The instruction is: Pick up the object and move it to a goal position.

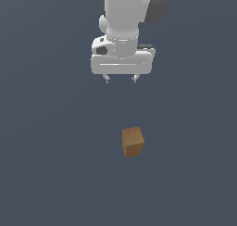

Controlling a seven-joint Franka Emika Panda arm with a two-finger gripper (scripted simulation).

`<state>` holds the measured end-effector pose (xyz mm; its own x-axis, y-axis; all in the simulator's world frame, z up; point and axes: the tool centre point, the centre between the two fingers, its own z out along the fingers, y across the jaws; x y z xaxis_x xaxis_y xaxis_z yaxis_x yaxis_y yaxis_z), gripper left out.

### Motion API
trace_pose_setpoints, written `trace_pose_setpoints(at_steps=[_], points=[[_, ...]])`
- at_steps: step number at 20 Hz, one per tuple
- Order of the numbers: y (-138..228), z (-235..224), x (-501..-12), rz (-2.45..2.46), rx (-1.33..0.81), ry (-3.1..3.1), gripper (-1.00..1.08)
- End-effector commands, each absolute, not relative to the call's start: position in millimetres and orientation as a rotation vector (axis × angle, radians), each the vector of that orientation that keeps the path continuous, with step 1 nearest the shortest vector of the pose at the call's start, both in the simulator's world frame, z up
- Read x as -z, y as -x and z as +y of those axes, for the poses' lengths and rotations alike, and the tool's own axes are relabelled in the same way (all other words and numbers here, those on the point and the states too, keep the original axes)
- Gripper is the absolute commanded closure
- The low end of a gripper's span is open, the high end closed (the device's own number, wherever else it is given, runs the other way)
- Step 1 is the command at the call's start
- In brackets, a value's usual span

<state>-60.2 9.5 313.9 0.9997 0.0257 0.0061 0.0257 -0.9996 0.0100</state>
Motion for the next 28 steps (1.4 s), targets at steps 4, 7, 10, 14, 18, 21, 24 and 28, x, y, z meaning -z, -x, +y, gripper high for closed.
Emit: trace_pose_setpoints(at_steps=[4,7,10,14,18,21,24,28], points=[[57.2,10.1,-312.9,0.045,-0.01,-3.131,-0.92],[50.7,11.6,-310.3,0.056,-0.01,-3.129,-0.92],[40.8,13.9,-306.0,0.072,-0.009,-3.128,-0.92],[22.5,18.6,-297.0,0.103,-0.008,-3.126,-0.92],[-1.1,25.2,-283.1,0.145,-0.006,-3.125,-0.92],[-21.4,31.4,-268.8,0.181,-0.005,-3.124,-0.92],[-41.0,37.9,-252.6,0.218,-0.004,-3.123,-0.92],[-62.5,45.6,-231.7,0.26,-0.002,-3.123,-0.92]])
